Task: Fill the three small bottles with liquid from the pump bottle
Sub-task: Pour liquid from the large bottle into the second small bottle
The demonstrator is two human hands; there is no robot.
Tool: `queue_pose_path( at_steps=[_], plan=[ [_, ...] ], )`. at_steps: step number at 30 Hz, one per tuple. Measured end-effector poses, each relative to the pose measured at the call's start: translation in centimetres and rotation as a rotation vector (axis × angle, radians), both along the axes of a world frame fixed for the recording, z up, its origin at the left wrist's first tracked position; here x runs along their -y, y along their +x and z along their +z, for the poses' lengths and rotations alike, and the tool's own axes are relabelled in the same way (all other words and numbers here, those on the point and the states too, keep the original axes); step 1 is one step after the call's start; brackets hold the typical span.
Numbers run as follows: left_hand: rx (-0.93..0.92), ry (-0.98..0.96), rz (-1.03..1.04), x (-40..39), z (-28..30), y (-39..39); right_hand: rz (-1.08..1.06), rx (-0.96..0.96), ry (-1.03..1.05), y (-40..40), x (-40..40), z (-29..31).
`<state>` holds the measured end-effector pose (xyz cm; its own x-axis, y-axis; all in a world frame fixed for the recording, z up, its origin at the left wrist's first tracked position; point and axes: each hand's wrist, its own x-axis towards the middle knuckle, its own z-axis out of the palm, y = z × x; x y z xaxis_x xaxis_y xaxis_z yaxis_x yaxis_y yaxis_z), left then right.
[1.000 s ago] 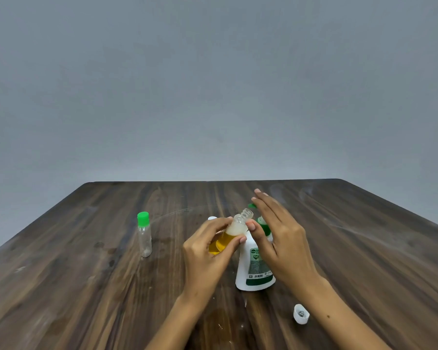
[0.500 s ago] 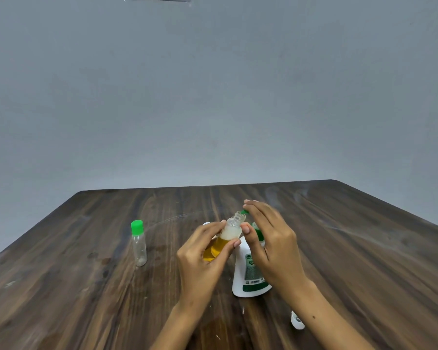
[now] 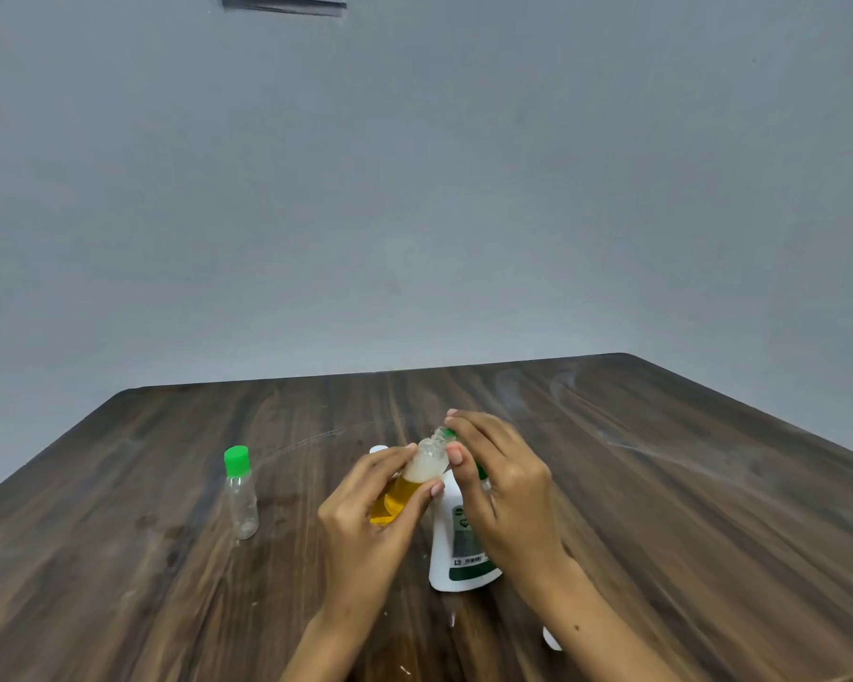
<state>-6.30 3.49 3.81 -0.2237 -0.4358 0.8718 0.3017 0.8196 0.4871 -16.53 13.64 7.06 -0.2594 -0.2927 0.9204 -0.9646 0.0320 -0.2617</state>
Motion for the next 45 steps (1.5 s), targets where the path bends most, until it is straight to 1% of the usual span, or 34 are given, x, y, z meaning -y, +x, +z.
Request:
queue_pose_path(
  at_steps=[3,8,14,19,24,27,41,45],
  plan=[
    [0.004,-0.014,0.028,0.0,0.0,0.0,0.004,0.013,-0.027,0.1,0.2,-0.7],
    [0.01,0.01,0.009,-0.3,0.2,0.3,0.032,-0.022,-0.021,-0.2,0.0,0.1],
    [0.008,0.0,0.013,-0.3,0.3,0.3,0.027,-0.008,-0.05,-0.3,0.1,-0.8],
    [0.016,0.0,0.017,-0.2,0.3,0.4,0.032,-0.031,-0.049,-0.4,0.1,0.3],
    [0.02,-0.011,0.022,-0.1,0.3,0.3,0.038,-0.005,-0.071,-0.4,0.2,-0.8],
    [0.012,-0.011,0.024,-0.2,0.2,0.4,0.07,-0.008,-0.073,-0.6,0.2,-0.1],
    [-0.026,0.004,0.036,0.2,0.2,0.3,0.037,-0.013,-0.078,-0.6,0.7,-0.1],
    [0.0,-0.007,0.028,0.1,0.1,0.4,0.044,-0.004,-0.075,-0.6,0.5,-0.5]
  ],
)
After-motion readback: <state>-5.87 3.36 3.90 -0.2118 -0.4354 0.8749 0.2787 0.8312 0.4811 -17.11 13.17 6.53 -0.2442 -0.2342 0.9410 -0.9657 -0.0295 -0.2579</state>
